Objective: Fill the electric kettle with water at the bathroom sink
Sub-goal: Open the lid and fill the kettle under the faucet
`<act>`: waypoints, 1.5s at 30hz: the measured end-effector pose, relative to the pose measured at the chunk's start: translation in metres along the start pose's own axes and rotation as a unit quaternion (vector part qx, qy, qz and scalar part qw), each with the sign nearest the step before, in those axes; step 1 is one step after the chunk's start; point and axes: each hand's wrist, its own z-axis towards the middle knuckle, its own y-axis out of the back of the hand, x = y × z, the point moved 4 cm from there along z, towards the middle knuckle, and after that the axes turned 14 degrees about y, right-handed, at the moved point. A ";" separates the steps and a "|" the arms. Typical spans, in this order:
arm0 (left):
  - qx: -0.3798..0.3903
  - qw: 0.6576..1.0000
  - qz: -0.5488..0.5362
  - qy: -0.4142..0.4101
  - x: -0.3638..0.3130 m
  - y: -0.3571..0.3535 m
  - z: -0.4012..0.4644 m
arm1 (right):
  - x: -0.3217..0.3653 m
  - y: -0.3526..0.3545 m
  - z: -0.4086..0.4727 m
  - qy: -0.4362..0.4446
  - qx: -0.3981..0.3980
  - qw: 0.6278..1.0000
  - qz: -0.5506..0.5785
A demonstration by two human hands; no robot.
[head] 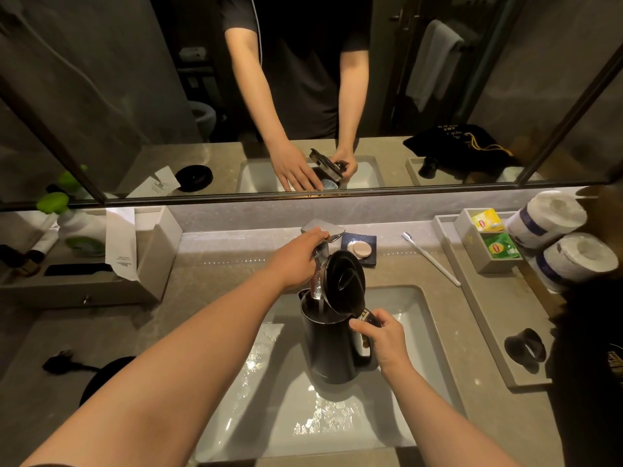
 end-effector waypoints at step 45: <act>0.028 0.999 0.000 0.022 -0.005 0.005 -0.007 | 0.001 0.001 0.003 -0.002 -0.011 0.999 0.030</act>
